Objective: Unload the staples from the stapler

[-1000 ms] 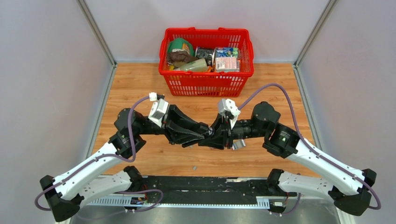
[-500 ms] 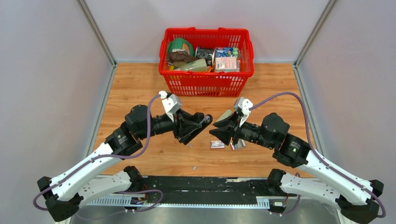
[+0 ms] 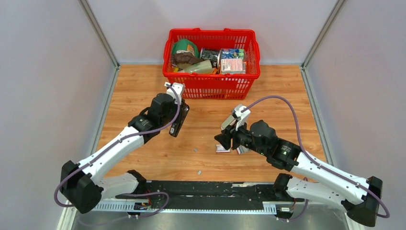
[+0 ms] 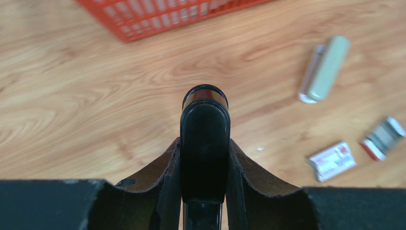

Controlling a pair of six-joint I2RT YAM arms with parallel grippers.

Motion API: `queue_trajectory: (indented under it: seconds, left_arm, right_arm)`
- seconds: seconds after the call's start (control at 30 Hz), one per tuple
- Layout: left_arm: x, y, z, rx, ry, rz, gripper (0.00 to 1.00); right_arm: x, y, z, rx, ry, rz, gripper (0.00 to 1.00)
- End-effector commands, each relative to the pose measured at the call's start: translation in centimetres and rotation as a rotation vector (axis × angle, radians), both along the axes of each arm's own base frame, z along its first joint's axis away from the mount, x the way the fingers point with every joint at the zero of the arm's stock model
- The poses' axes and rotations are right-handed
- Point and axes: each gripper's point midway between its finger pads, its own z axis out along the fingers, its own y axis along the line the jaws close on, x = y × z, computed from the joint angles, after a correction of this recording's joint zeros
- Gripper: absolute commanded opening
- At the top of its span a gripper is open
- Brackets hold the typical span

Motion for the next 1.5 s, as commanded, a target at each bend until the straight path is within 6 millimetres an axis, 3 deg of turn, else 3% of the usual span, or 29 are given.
queue_trajectory:
  seconds: [0.0,0.2,0.4,0.63,0.83,1.03,1.13,1.2,1.47]
  left_arm:
    - [3.9,2.9,0.5,-0.004,-0.038,0.202,0.00]
    - [6.7,5.3,-5.2,0.031,0.075,0.301,0.00]
    - [8.8,7.0,-9.1,0.032,0.179,0.355,0.03]
    - [9.5,7.5,-12.0,0.067,0.218,0.369,0.29]
    - [9.2,8.0,-13.6,0.099,0.240,0.377,0.43]
    - [9.1,8.2,-13.5,0.109,0.231,0.376,0.64]
    - [9.2,8.1,-12.3,0.097,0.212,0.371,0.69]
    - [9.2,7.7,-10.9,0.068,0.195,0.356,0.80]
    - [6.8,3.3,-5.2,-0.024,0.124,0.139,0.82]
  right_arm:
    - [1.0,0.5,0.3,0.061,0.018,-0.069,0.49]
    - [1.1,1.1,-1.1,0.073,0.070,-0.080,0.52]
    - [0.7,1.6,-2.3,0.064,0.104,-0.052,0.55]
    - [0.8,1.4,-2.7,0.048,0.097,-0.062,0.57]
    - [0.8,1.7,-3.3,0.042,0.115,-0.059,0.58]
    - [0.8,2.0,-3.4,0.045,0.124,-0.054,0.58]
    - [0.8,2.0,-3.4,0.043,0.129,-0.055,0.58]
    - [0.8,2.0,-3.4,0.041,0.129,-0.056,0.58]
    - [1.5,0.1,-2.4,-0.009,0.071,-0.113,0.64]
